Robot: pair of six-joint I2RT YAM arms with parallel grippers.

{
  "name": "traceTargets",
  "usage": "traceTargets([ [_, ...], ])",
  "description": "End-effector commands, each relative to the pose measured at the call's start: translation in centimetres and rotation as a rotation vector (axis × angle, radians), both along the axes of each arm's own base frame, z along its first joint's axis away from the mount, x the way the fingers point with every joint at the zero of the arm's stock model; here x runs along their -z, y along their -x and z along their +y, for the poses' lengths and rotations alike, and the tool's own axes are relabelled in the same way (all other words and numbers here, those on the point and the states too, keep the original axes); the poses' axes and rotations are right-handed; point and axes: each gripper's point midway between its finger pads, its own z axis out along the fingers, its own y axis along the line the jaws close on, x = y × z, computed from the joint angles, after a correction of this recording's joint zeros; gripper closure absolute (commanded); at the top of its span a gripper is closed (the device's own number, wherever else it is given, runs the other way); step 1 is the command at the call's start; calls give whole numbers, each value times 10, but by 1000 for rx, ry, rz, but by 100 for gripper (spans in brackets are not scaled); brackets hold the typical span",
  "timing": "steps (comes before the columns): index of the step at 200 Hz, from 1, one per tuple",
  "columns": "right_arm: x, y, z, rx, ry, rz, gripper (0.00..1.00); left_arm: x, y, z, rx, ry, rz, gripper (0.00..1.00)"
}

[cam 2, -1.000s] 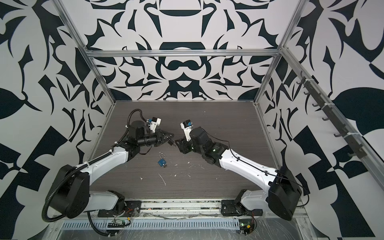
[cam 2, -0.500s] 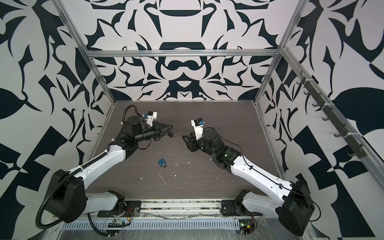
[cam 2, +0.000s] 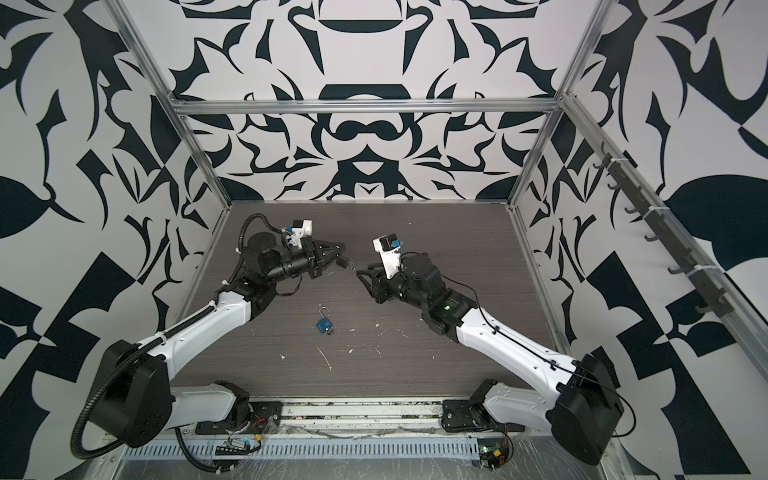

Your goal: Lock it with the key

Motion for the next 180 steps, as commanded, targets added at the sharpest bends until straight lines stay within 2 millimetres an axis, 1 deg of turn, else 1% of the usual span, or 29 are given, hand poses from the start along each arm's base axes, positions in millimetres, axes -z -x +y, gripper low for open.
traceTargets([
  [1, -41, -1, 14, -55, -87, -87, 58, -11, 9, -2, 40, 48, -15, 100],
  [50, -55, -5, 25, -82, -123, -104, 58, -13, 11, -3, 52, 59, -16, 100],
  [107, -57, -10, 33, -94, -143, -90, 59, -13, 10, -5, 66, 78, -14, 100],
  [120, -59, -11, 34, -94, -148, -92, 61, -13, 10, -6, 70, 79, -13, 100],
  [135, -60, -12, 36, -98, -149, -89, 67, -12, 10, -6, 71, 82, -12, 100],
  [162, -59, -13, 40, -110, -153, -79, 73, -12, 10, -7, 74, 82, -12, 100],
  [180, -56, -13, 43, -118, -150, -64, 73, -11, 9, -7, 72, 83, -10, 100],
])
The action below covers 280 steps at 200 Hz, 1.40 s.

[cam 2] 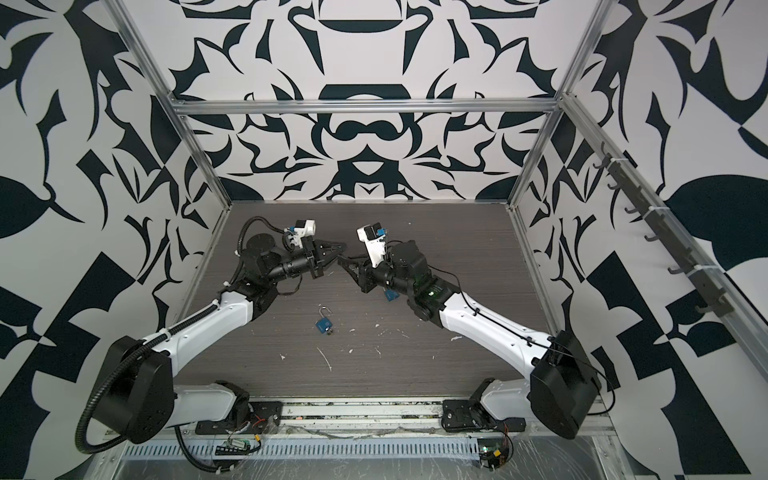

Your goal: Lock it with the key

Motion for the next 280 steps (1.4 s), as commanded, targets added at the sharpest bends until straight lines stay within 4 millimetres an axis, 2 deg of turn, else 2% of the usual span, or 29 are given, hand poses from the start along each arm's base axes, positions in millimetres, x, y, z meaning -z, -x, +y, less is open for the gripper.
traceTargets([
  [1, -33, 0, 6, -22, -67, -51, 74, -7, 3, -2, 17, 26, -27, 100],
  [82, -28, 2, 4, -19, -71, -33, 76, -6, 0, -3, 18, 26, -25, 100],
  [136, -24, 5, 4, -26, -84, -13, 77, -12, -3, -5, 16, 33, -41, 100],
  [231, -17, 6, 1, -17, -78, 7, 74, -18, -3, -4, 16, 41, -52, 100],
  [280, -16, 8, -1, -11, -77, 8, 76, -14, -3, -5, 16, 37, -45, 100],
])
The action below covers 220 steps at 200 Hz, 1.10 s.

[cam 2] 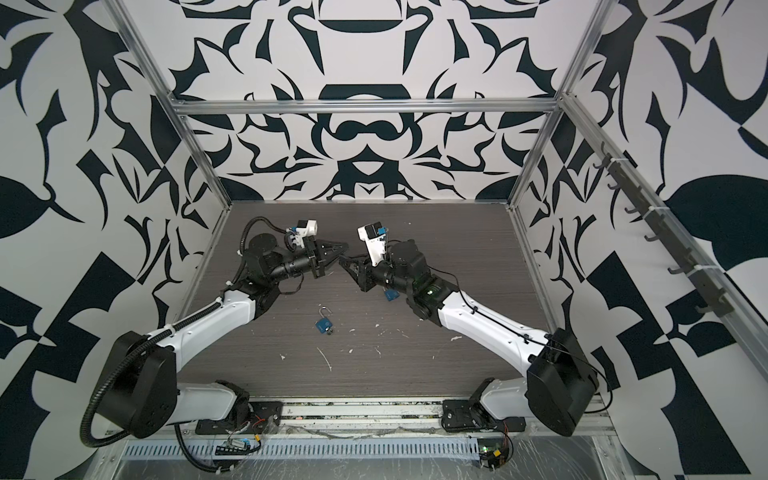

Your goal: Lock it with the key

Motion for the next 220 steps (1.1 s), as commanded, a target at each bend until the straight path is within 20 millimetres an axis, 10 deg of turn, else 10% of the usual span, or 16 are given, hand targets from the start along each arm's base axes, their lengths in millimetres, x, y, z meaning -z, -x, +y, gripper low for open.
traceTargets([
  [1, -21, 5, -3, -2, -53, -45, 76, -17, 0, -3, 13, 32, -50, 100],
  [39, -22, 5, -5, 4, -60, -46, 100, -21, 0, -3, 17, 37, -63, 100],
  [81, -27, 2, -11, 25, -66, -36, 100, -17, 2, -5, 36, 20, -87, 99],
  [117, -24, 0, -17, 28, -52, 25, 100, -8, 3, 1, 43, -154, -200, 0],
  [172, 0, -2, -28, -24, 26, 336, 100, 3, -1, 39, -85, -558, -421, 1],
  [220, -3, 10, -39, -96, -82, 540, 100, -8, 23, 29, 106, -569, -641, 0],
])
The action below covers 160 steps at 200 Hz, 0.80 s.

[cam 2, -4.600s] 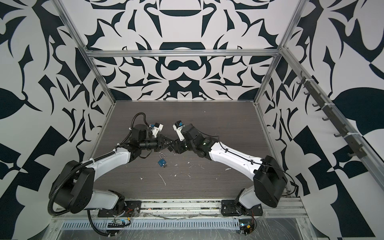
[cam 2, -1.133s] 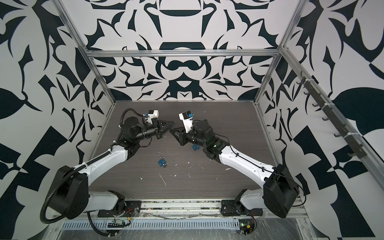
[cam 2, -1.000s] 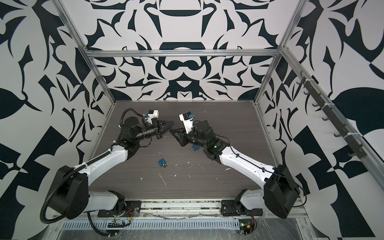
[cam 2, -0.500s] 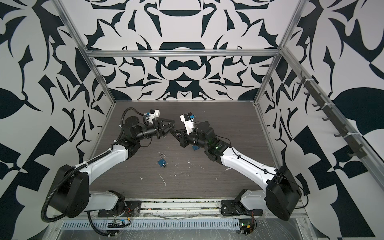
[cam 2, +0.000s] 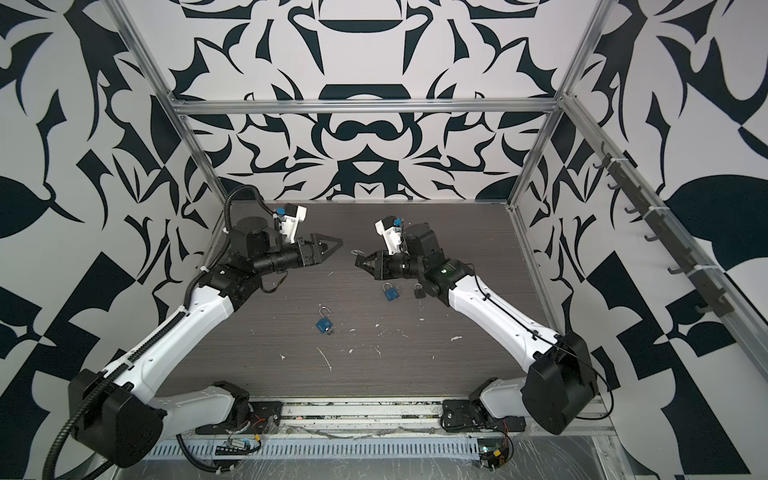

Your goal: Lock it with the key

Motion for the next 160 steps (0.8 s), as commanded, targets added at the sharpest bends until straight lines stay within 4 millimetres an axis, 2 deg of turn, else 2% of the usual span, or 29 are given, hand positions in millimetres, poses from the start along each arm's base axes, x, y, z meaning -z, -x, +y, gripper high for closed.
traceTargets([
  [1, -22, 18, 1, -68, -129, 110, 100, 8, 17, -3, 140, -87, -107, 0],
  [32, -34, 30, 1, -116, -206, 157, 100, 2, 23, -12, 227, -46, -166, 1],
  [91, -43, 37, 7, -158, -330, 228, 100, -12, 25, -24, 289, 94, -137, 13],
  [100, -44, 37, 8, -160, -341, 238, 100, 0, 21, -28, 302, 93, -96, 14],
  [127, -47, 38, 10, -178, -352, 244, 100, 3, 25, -33, 331, 120, -72, 22],
  [160, -53, 36, 13, -192, -375, 251, 100, 6, 24, -35, 334, 128, -49, 23],
])
